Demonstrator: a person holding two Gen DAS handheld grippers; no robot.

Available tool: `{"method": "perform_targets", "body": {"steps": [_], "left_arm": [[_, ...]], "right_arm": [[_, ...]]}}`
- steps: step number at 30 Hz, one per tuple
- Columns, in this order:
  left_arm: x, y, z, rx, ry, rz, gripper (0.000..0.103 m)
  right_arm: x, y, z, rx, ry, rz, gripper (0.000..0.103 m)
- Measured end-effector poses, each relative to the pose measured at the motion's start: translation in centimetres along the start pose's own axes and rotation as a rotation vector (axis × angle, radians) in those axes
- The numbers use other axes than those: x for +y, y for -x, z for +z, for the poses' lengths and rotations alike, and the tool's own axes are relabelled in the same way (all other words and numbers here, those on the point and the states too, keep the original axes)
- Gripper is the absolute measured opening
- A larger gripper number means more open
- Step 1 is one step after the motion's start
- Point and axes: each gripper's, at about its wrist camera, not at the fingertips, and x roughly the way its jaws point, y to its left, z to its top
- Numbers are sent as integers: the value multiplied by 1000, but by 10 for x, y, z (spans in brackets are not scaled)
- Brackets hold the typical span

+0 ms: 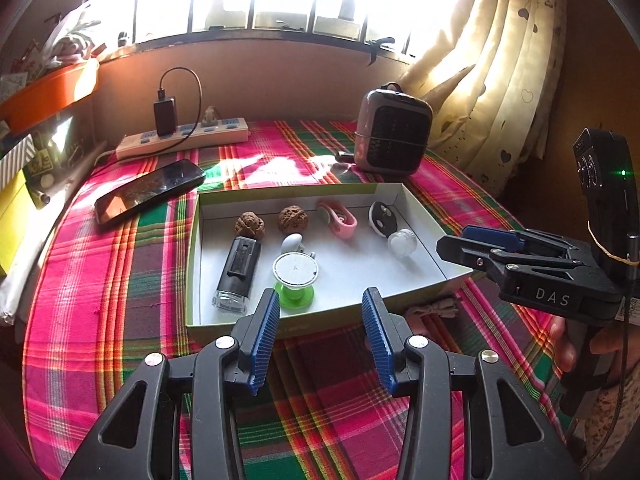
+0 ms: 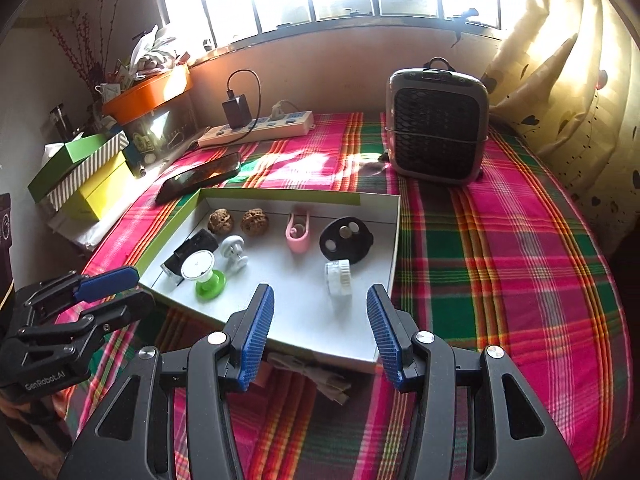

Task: Organize objects
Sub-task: 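Withdraw both grippers from the box toward the pink piece and white cable, then close left gripper on the pink plastic piece while right gripper lowers around the white USB cable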

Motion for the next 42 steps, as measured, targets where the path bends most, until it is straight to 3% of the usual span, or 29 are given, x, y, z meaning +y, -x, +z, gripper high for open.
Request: {"method": "perform_targets", "body": {"steps": [10, 24, 36, 42], "left_arm": [[-20, -17, -11, 75, -43, -93, 42], [-45, -46, -11, 126, -143, -138, 42], [-61, -46, -19, 175, -202, -200, 42], [-62, -58, -17, 197, -204, -178, 42]], "right_arm": [[-7, 3, -22, 25, -1, -17, 50], [-23, 4, -37, 46, -46, -21, 50], [-28, 3, -42, 55, -57, -17, 50], [-29, 2, -44, 59, -62, -19, 50]]}}
